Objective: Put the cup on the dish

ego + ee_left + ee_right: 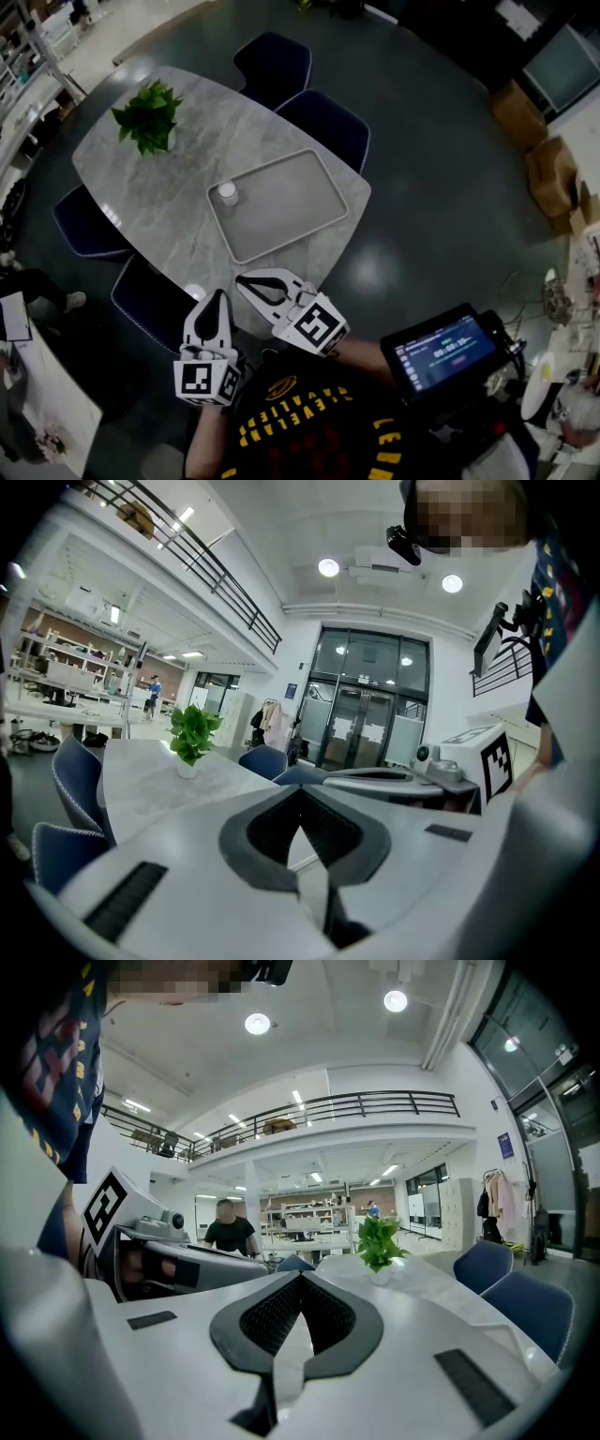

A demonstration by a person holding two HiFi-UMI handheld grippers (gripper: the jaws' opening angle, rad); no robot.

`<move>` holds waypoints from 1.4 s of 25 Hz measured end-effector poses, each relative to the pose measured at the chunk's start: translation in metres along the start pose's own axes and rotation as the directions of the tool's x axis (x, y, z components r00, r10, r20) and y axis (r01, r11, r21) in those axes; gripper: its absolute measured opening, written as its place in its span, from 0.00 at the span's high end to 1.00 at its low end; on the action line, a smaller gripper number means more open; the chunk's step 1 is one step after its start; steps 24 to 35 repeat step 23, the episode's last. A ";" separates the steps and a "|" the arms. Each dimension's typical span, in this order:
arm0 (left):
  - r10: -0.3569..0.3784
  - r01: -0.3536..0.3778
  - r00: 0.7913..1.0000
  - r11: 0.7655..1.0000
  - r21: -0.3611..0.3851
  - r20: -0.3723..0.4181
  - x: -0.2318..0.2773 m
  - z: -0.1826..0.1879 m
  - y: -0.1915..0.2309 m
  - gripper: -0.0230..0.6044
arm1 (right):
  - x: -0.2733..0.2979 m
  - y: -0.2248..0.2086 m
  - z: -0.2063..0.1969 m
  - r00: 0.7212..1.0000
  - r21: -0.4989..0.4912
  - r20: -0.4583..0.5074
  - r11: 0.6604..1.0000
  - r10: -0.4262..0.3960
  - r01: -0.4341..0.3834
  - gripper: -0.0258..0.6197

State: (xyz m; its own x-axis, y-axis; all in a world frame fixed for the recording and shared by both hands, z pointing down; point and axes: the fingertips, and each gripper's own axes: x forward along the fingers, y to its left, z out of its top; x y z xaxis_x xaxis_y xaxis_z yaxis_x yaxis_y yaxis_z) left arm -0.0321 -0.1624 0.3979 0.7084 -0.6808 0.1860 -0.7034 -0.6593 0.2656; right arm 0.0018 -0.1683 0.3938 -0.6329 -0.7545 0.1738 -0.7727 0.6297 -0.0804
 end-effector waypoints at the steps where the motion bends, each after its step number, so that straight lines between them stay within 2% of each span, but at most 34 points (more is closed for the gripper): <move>1: -0.001 0.001 1.000 1.000 0.003 0.000 -0.004 0.002 -0.003 0.96 | -0.003 0.004 0.002 1.000 -0.002 0.005 1.000 -0.003 0.003 0.95; 7: -0.024 0.024 1.000 0.999 0.024 0.011 -0.027 0.005 -0.027 0.96 | -0.031 0.023 0.011 0.997 -0.046 0.077 0.998 -0.031 0.034 0.95; 15: -0.033 0.029 0.998 0.998 0.056 0.055 -0.040 0.007 -0.022 0.96 | -0.045 0.028 -0.004 0.995 -0.015 0.049 0.996 -0.086 0.087 0.95; 19: -0.075 0.067 0.992 0.995 0.077 0.100 -0.031 0.017 -0.023 0.96 | -0.045 0.020 -0.009 0.995 -0.002 0.047 0.996 -0.088 0.088 0.95; 23: -0.110 0.098 0.990 0.987 0.131 0.091 0.000 0.007 -0.016 0.95 | -0.051 0.005 -0.016 0.995 -0.004 0.029 0.995 -0.100 0.101 0.95; 35: -0.110 0.098 0.990 0.987 0.131 0.091 0.000 0.007 -0.016 0.95 | -0.051 0.005 -0.016 0.995 -0.004 0.029 0.995 -0.100 0.101 0.95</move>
